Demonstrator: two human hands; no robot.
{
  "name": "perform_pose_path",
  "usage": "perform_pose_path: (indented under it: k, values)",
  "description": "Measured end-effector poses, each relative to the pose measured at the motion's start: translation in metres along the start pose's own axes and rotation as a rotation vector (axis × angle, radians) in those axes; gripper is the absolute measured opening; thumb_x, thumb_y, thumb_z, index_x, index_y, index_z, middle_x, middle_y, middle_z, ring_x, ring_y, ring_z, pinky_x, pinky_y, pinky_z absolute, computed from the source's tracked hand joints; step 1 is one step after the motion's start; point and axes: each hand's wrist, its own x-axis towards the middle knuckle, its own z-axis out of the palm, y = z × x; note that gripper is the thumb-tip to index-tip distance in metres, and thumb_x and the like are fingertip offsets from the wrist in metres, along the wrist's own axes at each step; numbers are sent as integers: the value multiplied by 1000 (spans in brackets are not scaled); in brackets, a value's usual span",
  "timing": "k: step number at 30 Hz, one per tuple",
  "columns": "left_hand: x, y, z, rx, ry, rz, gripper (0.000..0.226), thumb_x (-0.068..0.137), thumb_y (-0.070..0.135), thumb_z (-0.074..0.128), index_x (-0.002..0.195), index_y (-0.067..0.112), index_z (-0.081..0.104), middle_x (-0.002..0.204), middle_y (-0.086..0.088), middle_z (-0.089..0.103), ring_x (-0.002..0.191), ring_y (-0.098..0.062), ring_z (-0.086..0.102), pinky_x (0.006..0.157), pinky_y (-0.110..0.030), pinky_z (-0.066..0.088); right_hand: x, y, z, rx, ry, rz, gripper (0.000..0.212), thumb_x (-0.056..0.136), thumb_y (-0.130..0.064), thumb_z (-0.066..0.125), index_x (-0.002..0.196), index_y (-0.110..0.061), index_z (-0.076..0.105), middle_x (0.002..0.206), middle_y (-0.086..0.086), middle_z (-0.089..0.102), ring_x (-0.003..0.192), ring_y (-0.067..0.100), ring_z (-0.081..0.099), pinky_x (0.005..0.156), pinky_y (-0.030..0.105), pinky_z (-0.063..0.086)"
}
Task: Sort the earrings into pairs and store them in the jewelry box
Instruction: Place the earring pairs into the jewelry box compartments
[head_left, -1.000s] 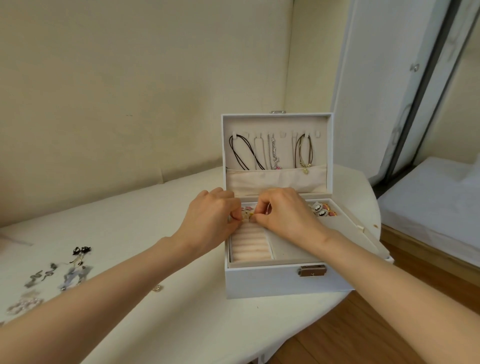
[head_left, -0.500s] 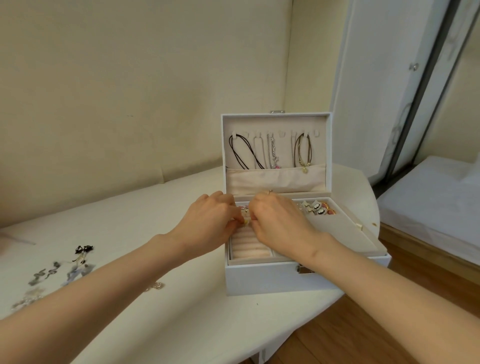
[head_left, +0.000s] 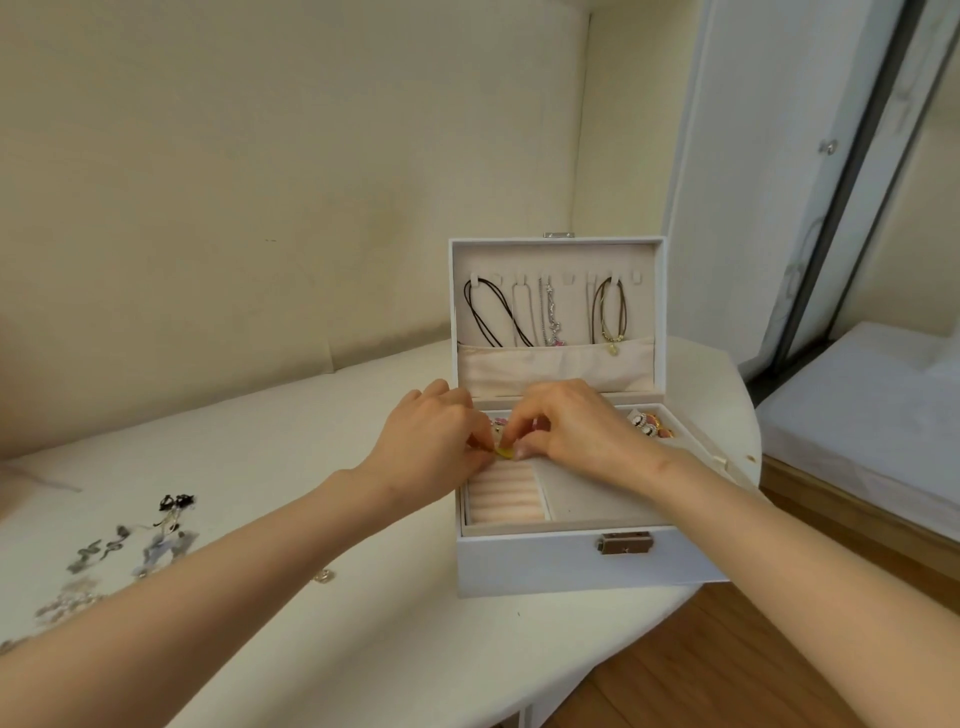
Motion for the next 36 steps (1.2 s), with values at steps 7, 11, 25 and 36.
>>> perform_pose_path:
  k: [7, 11, 25, 36]
  values:
    - [4, 1, 1, 82, -36, -13, 23, 91, 38, 51, 103, 25, 65, 105, 2, 58, 103, -20, 45, 77, -27, 31, 4, -3, 5, -140, 13, -22, 7, 78, -30, 71, 85, -27, 73, 88, -9, 63, 86, 12, 55, 70, 26, 39]
    - [6, 2, 0, 111, -36, -25, 22, 90, 37, 52, 102, 23, 65, 106, 3, 58, 105, -19, 45, 80, -28, 32, 3, -3, 7, -244, 44, -62, 14, 84, -36, 64, 90, -25, 70, 97, -5, 64, 93, 16, 55, 69, 26, 34]
    - [8, 5, 4, 198, -9, -40, 30, 92, 43, 48, 101, 17, 62, 107, -2, 56, 105, -22, 46, 75, -27, 26, 2, 0, 8, -212, 61, 21, 16, 81, -37, 68, 78, -31, 53, 80, -12, 50, 80, 11, 47, 64, 27, 32]
    - [7, 2, 2, 84, 10, -47, 21, 90, 35, 53, 100, 21, 64, 106, 1, 57, 103, -20, 46, 79, -27, 32, -1, -3, 13, -153, 96, 16, 10, 82, -27, 68, 90, -21, 69, 87, -9, 49, 88, 15, 52, 70, 28, 37]
